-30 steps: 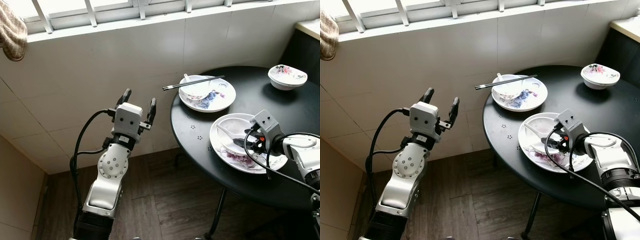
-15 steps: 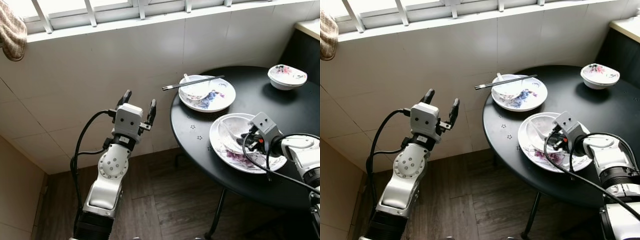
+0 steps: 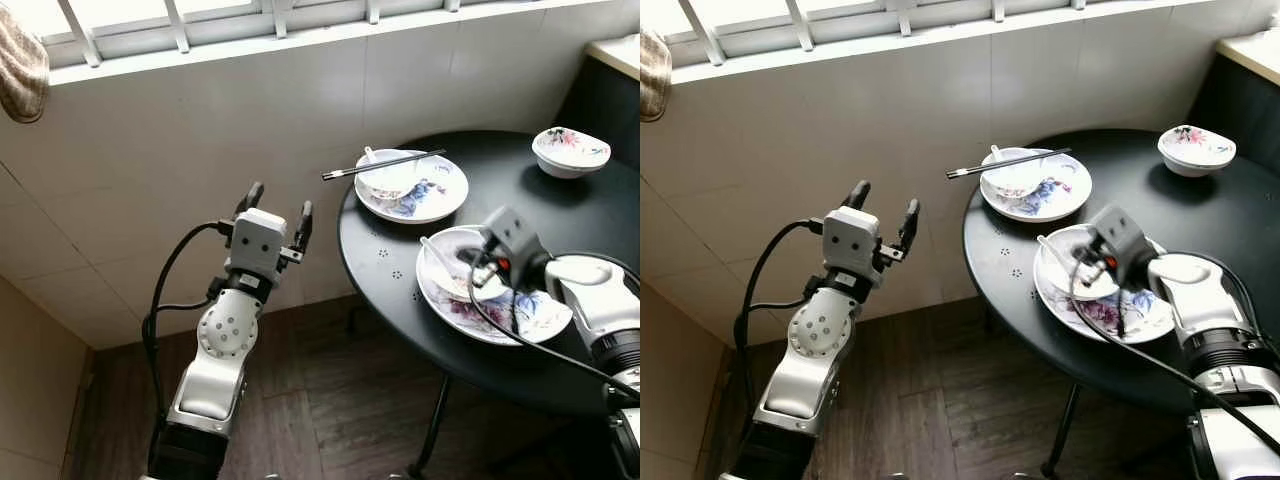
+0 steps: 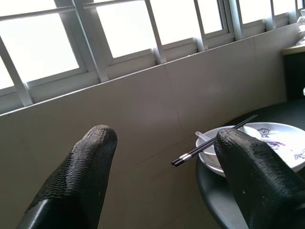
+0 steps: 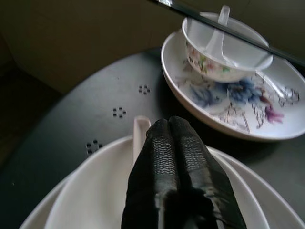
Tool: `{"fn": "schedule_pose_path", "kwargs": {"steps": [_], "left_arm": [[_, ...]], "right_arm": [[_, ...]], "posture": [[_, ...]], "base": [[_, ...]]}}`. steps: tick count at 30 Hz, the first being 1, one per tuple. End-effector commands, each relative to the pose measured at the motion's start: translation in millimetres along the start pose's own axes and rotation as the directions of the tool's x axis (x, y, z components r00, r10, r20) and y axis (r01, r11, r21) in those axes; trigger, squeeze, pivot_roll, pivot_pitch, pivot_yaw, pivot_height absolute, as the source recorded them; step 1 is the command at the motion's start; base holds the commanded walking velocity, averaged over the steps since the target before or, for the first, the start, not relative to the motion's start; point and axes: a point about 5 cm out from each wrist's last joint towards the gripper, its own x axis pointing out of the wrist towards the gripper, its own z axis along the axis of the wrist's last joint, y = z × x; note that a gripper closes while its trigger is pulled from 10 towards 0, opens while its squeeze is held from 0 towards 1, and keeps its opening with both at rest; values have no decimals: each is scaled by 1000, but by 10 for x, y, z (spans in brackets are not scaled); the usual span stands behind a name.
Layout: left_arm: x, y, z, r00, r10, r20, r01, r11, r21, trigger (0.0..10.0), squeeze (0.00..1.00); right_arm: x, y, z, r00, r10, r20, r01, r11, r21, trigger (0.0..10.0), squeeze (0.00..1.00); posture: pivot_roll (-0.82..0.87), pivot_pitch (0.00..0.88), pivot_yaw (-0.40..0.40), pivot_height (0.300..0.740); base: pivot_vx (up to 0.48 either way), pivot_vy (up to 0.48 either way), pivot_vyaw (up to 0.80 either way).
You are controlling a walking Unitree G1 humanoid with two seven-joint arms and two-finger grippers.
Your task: Kitchen organization
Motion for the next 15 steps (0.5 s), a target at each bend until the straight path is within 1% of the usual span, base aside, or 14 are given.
{"fn": "schedule_pose_path", "kwargs": {"steps": [1, 6, 7, 8, 9, 10, 11, 12, 15], "left_arm": [[-2, 9, -18, 1000, -5, -8, 5, 1000, 13, 10000, 0], [-1, -3, -25, 1000, -9, -9, 9, 1000, 11, 10000, 0], [0, -6, -27, 1000, -10, -10, 10, 1000, 10, 10000, 0], [1, -7, -27, 1000, -10, -10, 11, 1000, 10, 10000, 0], [1, -8, -27, 1000, -11, -10, 11, 1000, 10, 10000, 0], [2, -9, -28, 1000, -11, -11, 11, 1000, 10, 10000, 0], [2, -11, -29, 1000, -11, -11, 11, 1000, 10, 10000, 0], [3, -12, -31, 1000, -12, -12, 13, 1000, 11, 10000, 0], [2, -12, -36, 1000, -14, -13, 14, 1000, 13, 10000, 0]], "right_arm": [[-18, -25, 81, 999, -12, 49, 12, 1000, 3, 0, 0], [-34, -33, 77, 998, -34, 43, 34, 999, 14, 0, 0], [-30, -58, 31, 998, -70, 4, 70, 997, 27, 0, 0], [-27, -68, 14, 997, -82, -11, 82, 996, 32, 0, 0], [-29, -81, -4, 995, -97, -26, 98, 995, 34, 3529, 0], [-35, -122, -63, 990, -126, -62, 131, 988, 77, 10000, 0], [-38, -132, -78, 989, -130, -68, 136, 986, 92, 10000, 0], [-53, -151, -102, 990, -129, -65, 137, 980, 143, 10000, 1000], [-81, -171, -139, 991, -113, -69, 124, 978, 170, 10000, 1000]], "posture": [[-151, 0, 44, 740], [-154, 0, 44, 740], [-154, 0, 44, 740], [-154, 0, 44, 740], [-153, 0, 43, 740], [-153, 0, 43, 740], [-153, 0, 44, 740], [-153, 0, 44, 740], [-149, 0, 44, 740]], "base": [[0, 0, 0], [0, 0, 0], [0, 0, 0], [0, 0, 0], [0, 0, 0], [0, 0, 0], [0, 0, 0], [0, 0, 0], [0, 0, 0]]}}
